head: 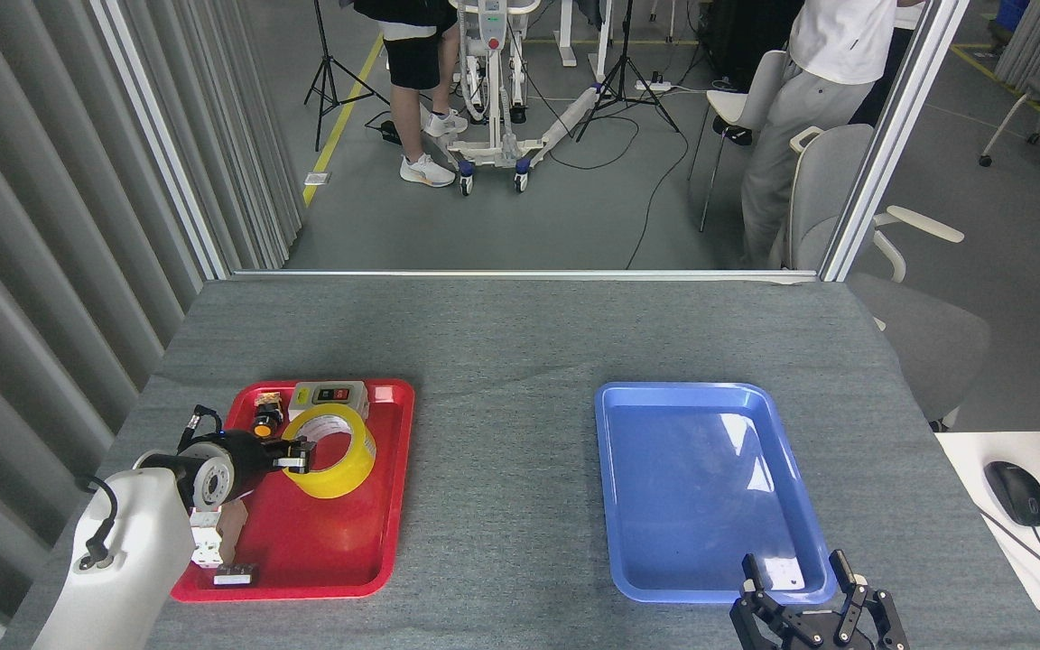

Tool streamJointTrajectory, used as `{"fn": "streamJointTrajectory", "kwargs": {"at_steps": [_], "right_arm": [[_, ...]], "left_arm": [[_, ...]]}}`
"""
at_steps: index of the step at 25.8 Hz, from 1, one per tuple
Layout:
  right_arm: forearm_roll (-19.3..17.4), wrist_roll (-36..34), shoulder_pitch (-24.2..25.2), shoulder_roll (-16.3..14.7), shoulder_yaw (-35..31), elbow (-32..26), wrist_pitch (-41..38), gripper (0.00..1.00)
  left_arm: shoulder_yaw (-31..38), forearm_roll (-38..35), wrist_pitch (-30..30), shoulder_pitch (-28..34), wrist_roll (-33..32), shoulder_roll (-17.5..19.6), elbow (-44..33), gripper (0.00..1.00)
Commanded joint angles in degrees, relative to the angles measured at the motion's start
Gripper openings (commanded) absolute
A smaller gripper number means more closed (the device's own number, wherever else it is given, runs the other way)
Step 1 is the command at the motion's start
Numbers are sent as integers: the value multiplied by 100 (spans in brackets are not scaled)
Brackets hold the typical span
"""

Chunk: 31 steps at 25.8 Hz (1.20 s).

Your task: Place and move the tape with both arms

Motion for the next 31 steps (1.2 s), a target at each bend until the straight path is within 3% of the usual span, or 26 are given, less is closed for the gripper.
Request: {"fn": "streamJointTrajectory", "kwargs": {"at_steps": [1,3,6,9,11,12,14,18,26,31], "right_arm": [[-14,11,-12,-28,-1,3,-10,100],[-155,11,-12,-54,-1,3,-27,100],[-629,11,-12,-159,7,12,-54,100],[-919,11,-12,-318,7,12,-54,100],[-1139,19,-4,-397,7,21,-62,100],[-1288,19,5,-467,7,21,-62,100],[-1754,28,14,-687,7,30,-168,100],[-3002,28,-65,-1355,16,153,-502,100],[-4145,265,-320,-1926,139,531,-1117,100],[-5560,1074,-311,-2436,798,531,-1926,100]], "left_arm": [[351,561,-616,249,391,32,-354,5],[368,1318,-1091,364,426,93,-292,0],[368,2548,-1469,390,391,102,-38,0],[438,2750,-1680,381,382,6,-46,0],[614,3347,-2365,390,303,-135,50,0],[614,3681,-2699,408,215,-214,94,0],[614,4104,-2814,627,4,-372,68,0],[605,4420,-2814,1084,-93,-689,-196,0],[43,4411,-2814,1832,-163,-1207,-723,0],[-309,4438,-2814,1849,-321,-1295,-1136,0]]}}
